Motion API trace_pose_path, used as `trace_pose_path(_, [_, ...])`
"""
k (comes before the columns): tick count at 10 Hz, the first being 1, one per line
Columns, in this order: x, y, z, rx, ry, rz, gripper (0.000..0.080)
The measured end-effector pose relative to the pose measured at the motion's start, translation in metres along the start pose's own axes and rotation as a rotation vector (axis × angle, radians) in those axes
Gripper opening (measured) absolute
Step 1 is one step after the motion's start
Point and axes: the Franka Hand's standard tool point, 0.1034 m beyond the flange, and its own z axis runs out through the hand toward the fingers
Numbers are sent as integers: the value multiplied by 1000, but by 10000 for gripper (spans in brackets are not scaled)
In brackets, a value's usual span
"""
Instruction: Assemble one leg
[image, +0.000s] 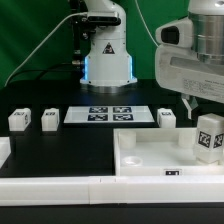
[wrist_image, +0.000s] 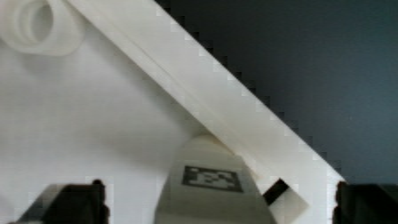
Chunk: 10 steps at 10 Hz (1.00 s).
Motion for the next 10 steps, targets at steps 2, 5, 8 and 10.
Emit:
trace_pose_path(2, [1, 6, -1, -11, -12, -288, 646])
trace_pose_path(5, [4, 6, -2, -24, 2, -616, 649])
trace_pose_path(8, [8, 5, -3, -39, 25, -947, 649])
trace_pose_path(10, [8, 5, -3, -50, 24, -1117, 649])
